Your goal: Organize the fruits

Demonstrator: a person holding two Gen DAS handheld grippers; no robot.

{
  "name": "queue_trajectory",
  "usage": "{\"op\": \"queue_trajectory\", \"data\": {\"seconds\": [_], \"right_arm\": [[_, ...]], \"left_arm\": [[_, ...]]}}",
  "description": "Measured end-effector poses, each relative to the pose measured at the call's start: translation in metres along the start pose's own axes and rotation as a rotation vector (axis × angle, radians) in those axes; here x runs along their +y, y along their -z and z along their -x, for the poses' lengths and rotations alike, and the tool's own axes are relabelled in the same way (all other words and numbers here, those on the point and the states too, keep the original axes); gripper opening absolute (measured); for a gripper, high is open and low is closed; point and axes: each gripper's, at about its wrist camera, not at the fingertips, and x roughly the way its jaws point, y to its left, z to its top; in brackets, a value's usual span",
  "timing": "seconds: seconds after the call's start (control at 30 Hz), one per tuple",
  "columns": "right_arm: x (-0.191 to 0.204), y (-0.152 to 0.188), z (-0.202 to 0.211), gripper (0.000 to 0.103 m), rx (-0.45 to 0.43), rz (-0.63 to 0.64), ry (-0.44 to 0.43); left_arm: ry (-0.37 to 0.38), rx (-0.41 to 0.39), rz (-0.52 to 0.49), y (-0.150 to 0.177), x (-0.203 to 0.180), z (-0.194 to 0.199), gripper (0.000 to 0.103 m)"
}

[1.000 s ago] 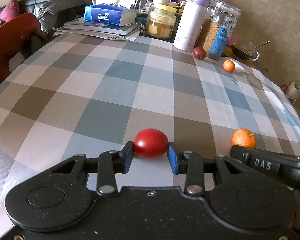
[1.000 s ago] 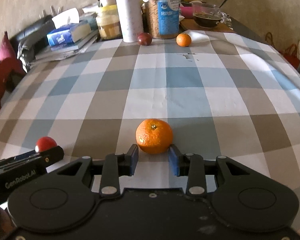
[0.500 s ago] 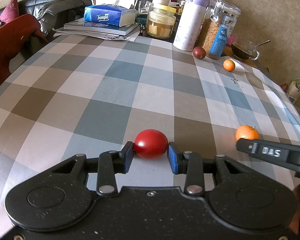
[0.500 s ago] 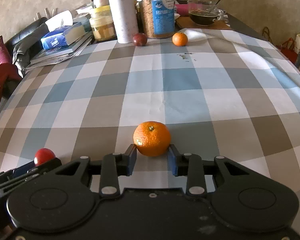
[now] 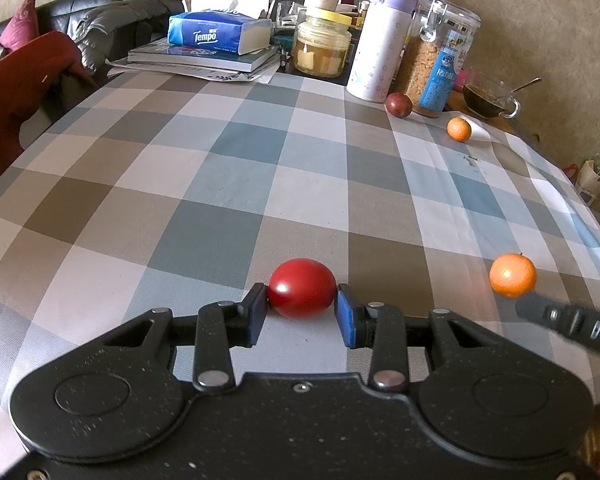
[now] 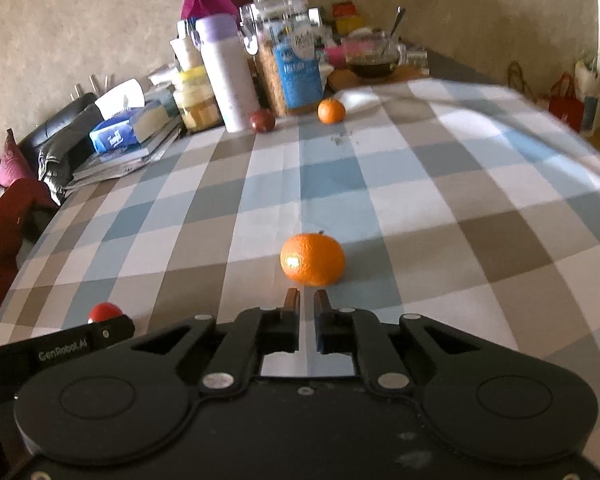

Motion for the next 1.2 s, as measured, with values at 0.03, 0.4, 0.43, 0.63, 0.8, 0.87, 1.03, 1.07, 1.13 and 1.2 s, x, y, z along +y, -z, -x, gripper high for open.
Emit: {"op": "queue_trajectory", "data": {"seconds": [0.03,0.4,0.43,0.63,0.8,0.87,1.03,1.07,1.13,1.2], "right_arm": [[-0.001,-0.003,-0.001,0.012,0.005,-0.004,-0.016],[0.002,-0.031,-0.016,0.038,-0.031,-0.017,-0.038],[0.004,-0.031,-0.017,0.038,-0.04,-0.003,-0.036],[0.01,-0.031,-0.022,0.042,-0.073,0.06,0.012],[0.001,-0.034,-0.031,0.044,-0.056,0.026,0.065],[-0.005,-0.036,-0.037,0.044,-0.025,-0.004,0.081],[-0.017,-0.038,-0.048,0.043,0.04,-0.071,0.059],[-0.017,-0.038,-0.05,0.041,0.042,-0.073,0.066],[-0.017,-0.037,-0.05,0.038,0.035,-0.069,0.072],[-0.016,-0.036,-0.049,0.033,0.03,-0.066,0.075]], "left_arm": [[0.001,0.0,0.0,0.0,0.0,0.0,0.046],[0.002,0.0,0.002,0.0,0.0,0.0,0.046],[0.002,0.0,0.001,0.0,0.0,0.0,0.046],[0.002,0.0,0.002,0.0,0.0,-0.001,0.046],[0.001,0.0,0.001,0.0,0.0,0.0,0.046],[0.002,0.0,0.003,0.0,0.0,0.0,0.046],[0.001,0.0,0.002,0.0,0.0,0.0,0.046],[0.001,0.0,0.002,0.0,0.0,0.0,0.046],[0.001,0.0,0.003,0.0,0.0,0.0,0.046],[0.001,0.0,0.003,0.0,0.0,0.0,0.046]]}}
